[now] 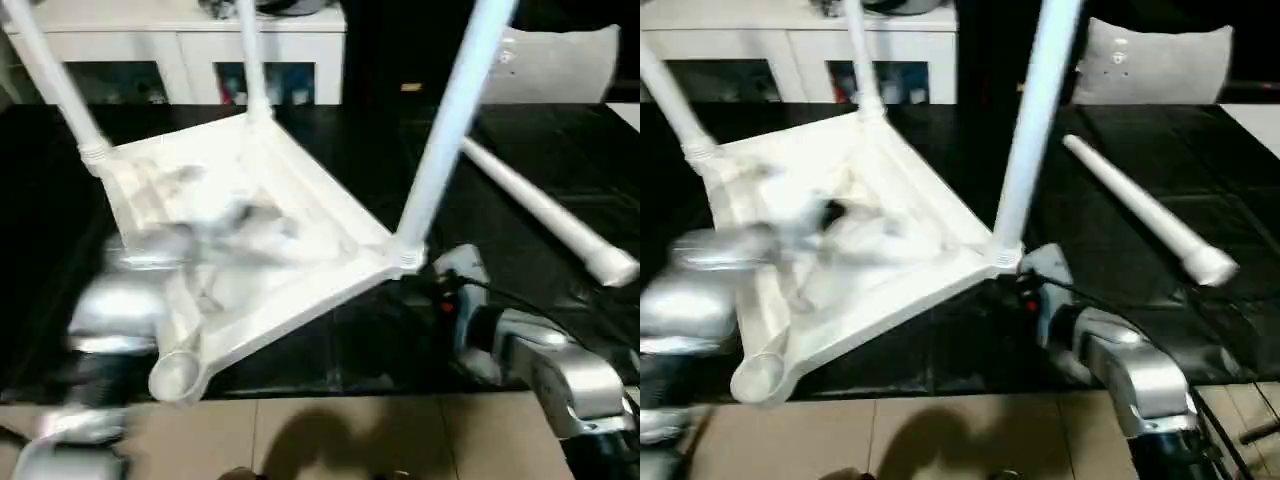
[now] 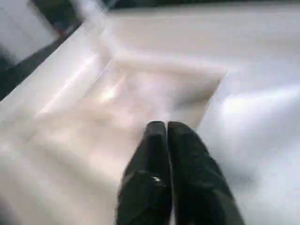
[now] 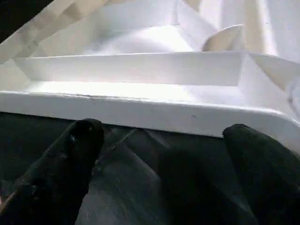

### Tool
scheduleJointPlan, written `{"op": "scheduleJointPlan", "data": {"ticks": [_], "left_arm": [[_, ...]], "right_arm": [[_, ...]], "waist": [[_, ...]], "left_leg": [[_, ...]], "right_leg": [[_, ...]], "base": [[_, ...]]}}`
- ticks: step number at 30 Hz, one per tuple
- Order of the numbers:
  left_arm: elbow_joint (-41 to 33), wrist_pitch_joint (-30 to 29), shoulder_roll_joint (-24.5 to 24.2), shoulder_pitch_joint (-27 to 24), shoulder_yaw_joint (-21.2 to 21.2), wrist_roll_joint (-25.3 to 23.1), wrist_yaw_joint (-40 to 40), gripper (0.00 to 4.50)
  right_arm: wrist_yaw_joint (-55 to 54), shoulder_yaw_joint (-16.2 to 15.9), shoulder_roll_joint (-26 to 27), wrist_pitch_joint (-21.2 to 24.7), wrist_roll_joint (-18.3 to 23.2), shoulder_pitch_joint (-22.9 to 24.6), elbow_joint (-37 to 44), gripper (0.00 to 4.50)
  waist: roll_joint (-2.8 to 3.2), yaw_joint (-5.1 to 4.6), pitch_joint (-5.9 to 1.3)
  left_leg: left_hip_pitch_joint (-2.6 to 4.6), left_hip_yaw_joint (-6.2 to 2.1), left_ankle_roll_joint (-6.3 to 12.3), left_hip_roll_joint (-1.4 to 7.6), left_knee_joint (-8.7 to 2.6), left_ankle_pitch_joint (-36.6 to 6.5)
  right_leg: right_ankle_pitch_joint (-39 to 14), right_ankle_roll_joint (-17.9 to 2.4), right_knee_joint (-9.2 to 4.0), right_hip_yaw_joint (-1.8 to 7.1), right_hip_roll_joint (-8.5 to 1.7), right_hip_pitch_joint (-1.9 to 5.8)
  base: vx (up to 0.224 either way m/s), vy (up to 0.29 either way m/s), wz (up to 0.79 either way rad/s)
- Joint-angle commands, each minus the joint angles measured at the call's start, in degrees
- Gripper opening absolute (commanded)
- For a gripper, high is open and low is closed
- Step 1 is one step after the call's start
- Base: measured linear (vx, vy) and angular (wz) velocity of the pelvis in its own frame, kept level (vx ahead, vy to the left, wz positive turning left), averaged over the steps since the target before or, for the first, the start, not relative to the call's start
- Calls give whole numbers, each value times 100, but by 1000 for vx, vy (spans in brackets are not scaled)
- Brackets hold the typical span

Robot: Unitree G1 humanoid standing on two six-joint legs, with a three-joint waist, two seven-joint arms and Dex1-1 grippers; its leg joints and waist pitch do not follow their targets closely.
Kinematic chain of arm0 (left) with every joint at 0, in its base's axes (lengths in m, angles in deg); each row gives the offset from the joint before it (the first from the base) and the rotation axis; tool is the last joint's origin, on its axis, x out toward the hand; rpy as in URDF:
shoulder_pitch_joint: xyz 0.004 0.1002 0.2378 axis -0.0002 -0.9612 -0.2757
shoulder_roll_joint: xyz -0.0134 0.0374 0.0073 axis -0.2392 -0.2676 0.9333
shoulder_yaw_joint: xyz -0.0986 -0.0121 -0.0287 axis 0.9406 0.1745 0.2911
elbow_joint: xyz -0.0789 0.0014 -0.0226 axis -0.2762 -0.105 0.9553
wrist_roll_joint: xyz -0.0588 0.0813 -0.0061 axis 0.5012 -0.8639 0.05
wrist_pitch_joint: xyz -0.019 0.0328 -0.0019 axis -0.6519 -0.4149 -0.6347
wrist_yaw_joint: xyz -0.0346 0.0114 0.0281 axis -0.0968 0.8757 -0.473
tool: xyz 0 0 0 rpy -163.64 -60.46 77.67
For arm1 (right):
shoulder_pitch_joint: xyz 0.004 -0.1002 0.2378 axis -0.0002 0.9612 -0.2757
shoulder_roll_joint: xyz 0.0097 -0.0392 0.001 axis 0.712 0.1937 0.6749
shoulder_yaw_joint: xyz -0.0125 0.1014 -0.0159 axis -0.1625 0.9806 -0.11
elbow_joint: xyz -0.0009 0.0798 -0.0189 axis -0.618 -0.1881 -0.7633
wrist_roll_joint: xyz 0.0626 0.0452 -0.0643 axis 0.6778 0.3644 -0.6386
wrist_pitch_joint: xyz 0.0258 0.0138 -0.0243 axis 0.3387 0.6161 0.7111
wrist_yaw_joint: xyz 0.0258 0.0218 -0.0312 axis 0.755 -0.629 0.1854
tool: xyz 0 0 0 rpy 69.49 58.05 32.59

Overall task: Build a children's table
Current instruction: Rotate table base

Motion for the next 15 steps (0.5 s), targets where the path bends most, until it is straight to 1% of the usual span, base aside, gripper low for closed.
{"op": "scheduleJointPlan", "data": {"ticks": [1,2,3,5,7,8,12,13,15], "left_arm": [[-76,-136,-396,-56,-132,-261,-123,4],[-129,-233,-584,-122,-221,-297,-217,4],[-198,-418,-692,-197,-282,-215,-379,4],[-224,-579,-719,-277,-329,-124,-553,4],[-146,-562,-823,-401,-554,-279,-676,4],[-148,-587,-867,-445,-636,-328,-696,4],[-233,-728,-1010,-507,-938,-288,-882,4],[-264,-786,-1044,-537,-1033,-270,-965,4],[-342,-846,-1208,-638,-1251,-352,-1168,4]], "right_arm": [[-113,-36,-13,35,-104,-97,-132,450],[-162,-63,-6,46,-137,-126,-174,450],[-192,-87,0,93,-149,-152,-209,450],[-195,-114,14,124,-173,-184,-262,450],[-220,-177,32,61,-266,-230,-389,450],[-228,-197,43,42,-289,-243,-426,450],[-242,-290,119,-72,-352,-371,-621,450],[-264,-334,159,-145,-411,-431,-729,450],[-292,-389,227,-219,-475,-523,-874,450]], "waist": [[22,-5,-349],[32,-3,-338],[38,11,-334],[40,48,-333],[68,62,-331],[62,55,-333],[57,45,-352],[61,43,-353],[50,29,-351]], "left_leg": [[110,6,17,37,-428,-1418],[125,8,-30,41,-436,-1487],[135,7,-54,41,-435,-1523],[152,20,-124,38,-439,-1593],[143,9,-163,36,-447,-1670],[132,8,-183,32,-452,-1718],[119,-1,-150,24,-440,-1615],[123,-1,-150,24,-439,-1622],[115,0,-152,19,-437,-1604]], "right_leg": [[-1271,-933,-346,105,-104,232],[-1273,-929,-353,109,-104,222],[-1306,-929,-351,109,-110,216],[-1341,-966,-349,123,-118,205],[-1352,-963,-356,119,-123,206],[-1359,-947,-352,122,-126,219],[-1179,-980,-334,122,-132,241],[-1197,-999,-334,119,-136,231],[-1225,-1019,-330,119,-140,244]], "base": [[0,0,0],[0,0,0],[0,0,0],[0,0,0],[0,0,0],[0,0,0],[0,0,0],[0,0,0],[0,0,0]]}}
